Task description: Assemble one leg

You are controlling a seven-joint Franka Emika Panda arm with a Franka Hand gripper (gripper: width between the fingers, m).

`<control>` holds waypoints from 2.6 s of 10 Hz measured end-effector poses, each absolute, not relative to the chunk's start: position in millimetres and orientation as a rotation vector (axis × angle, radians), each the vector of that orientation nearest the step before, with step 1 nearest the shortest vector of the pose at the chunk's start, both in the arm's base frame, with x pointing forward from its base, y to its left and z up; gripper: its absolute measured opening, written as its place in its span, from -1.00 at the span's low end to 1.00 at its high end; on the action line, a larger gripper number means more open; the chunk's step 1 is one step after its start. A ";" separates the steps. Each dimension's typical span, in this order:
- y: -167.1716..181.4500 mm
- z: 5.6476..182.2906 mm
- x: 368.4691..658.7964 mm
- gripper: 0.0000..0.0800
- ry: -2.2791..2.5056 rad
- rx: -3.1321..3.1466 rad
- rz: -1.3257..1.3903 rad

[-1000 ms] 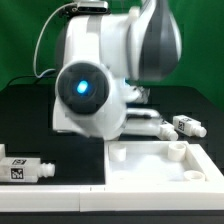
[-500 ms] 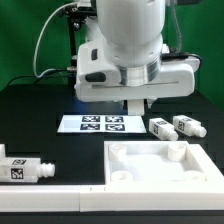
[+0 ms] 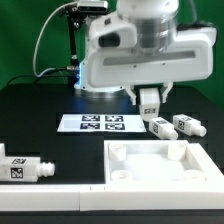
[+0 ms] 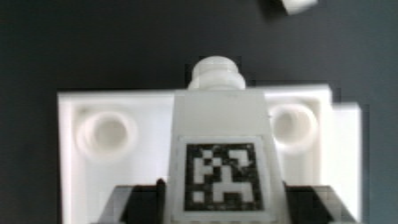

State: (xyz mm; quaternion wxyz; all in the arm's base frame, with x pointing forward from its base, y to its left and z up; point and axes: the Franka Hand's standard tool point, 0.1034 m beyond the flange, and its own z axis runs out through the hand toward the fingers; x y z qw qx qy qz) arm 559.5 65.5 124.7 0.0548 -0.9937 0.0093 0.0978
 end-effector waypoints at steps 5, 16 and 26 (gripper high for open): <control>93.5 133.6 580.6 -0.28 0.037 -3.029 -0.257; 101.8 117.8 625.9 -0.28 -0.165 -2.955 -0.908; 105.6 91.3 628.1 -0.28 -0.247 -2.995 -0.874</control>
Offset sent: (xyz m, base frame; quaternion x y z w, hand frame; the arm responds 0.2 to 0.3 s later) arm 0.0000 0.0000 0.0000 0.0000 0.1938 0.0000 0.9810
